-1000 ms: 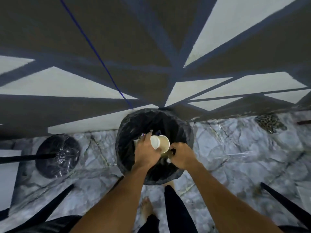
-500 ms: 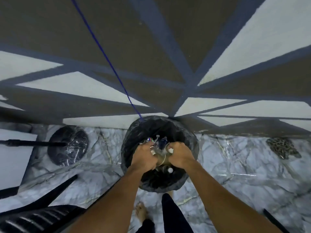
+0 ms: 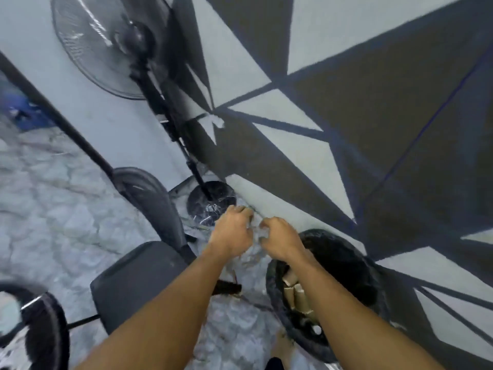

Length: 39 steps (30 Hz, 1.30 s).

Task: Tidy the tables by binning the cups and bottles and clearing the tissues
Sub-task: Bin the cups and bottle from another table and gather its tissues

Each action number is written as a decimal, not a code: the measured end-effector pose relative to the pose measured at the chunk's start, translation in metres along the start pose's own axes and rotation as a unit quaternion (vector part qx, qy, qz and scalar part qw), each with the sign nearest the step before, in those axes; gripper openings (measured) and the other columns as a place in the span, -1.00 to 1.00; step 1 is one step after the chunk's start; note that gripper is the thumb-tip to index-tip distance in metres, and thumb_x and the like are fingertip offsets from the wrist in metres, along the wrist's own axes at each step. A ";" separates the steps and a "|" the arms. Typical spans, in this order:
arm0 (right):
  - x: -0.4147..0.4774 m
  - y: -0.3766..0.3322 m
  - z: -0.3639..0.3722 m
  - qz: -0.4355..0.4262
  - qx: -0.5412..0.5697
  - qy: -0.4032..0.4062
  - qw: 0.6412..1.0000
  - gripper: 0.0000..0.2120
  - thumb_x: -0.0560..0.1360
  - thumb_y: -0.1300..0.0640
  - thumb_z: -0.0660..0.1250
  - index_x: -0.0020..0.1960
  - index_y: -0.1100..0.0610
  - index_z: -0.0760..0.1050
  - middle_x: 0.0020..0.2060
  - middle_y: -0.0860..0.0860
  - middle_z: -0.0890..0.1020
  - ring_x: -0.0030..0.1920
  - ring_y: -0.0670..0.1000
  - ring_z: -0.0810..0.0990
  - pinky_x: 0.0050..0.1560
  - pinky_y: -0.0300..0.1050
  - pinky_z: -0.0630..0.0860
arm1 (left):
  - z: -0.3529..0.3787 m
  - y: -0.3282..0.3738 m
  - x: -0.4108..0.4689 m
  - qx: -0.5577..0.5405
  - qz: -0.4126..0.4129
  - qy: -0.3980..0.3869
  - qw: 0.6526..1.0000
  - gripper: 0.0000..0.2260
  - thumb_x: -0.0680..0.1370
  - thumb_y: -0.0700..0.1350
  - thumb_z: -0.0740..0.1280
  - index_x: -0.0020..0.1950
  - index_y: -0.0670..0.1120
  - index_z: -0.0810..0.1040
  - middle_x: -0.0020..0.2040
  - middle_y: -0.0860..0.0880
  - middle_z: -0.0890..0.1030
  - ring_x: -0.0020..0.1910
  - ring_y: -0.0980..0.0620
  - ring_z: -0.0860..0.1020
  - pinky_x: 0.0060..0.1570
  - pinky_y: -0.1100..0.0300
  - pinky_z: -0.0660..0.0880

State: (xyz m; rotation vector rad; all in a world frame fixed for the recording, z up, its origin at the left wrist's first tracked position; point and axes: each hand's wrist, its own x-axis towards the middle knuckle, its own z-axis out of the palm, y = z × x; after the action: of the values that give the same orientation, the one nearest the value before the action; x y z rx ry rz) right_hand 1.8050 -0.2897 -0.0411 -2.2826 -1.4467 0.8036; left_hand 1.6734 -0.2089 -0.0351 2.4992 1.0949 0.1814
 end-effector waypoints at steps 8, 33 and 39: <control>-0.044 -0.185 0.075 -0.161 -0.103 -0.039 0.981 -0.77 0.44 0.09 0.37 0.09 0.06 0.60 0.07 0.00 0.63 0.10 0.09 0.59 0.06 0.01 0.57 | -0.095 -0.145 -0.173 -0.008 -0.167 0.104 0.980 -0.61 0.45 -0.12 0.33 0.29 -0.08 0.52 0.20 -0.06 0.54 0.23 -0.12 0.45 0.14 0.00 0.48; -0.144 -0.445 0.448 -0.474 -0.260 -0.411 0.734 -0.53 0.51 0.12 0.38 0.41 0.07 0.44 0.36 0.04 0.47 0.35 0.09 0.45 0.33 -0.06 0.41 | -0.046 -0.347 -0.572 -0.155 -0.680 0.140 0.703 -0.60 0.50 -0.13 0.35 0.34 -0.01 0.52 0.33 0.00 0.50 0.36 -0.02 0.41 0.30 0.08 0.41; -0.153 -0.456 0.487 -0.548 -0.323 -0.382 0.670 -0.53 0.44 0.22 0.34 0.34 0.04 0.48 0.16 0.06 0.54 0.21 0.13 0.50 0.18 0.03 0.52 | -0.024 -0.350 -0.583 -0.161 -0.729 0.163 0.645 -0.50 0.49 -0.19 0.35 0.45 -0.02 0.44 0.46 0.04 0.39 0.45 0.01 0.27 0.38 0.08 0.36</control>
State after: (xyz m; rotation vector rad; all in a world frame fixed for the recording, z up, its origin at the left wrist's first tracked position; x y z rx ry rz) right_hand 1.1291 -0.2425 -0.1354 -0.7252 -3.3362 0.8711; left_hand 1.0316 -0.4119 -0.1335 0.6725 2.5177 0.2811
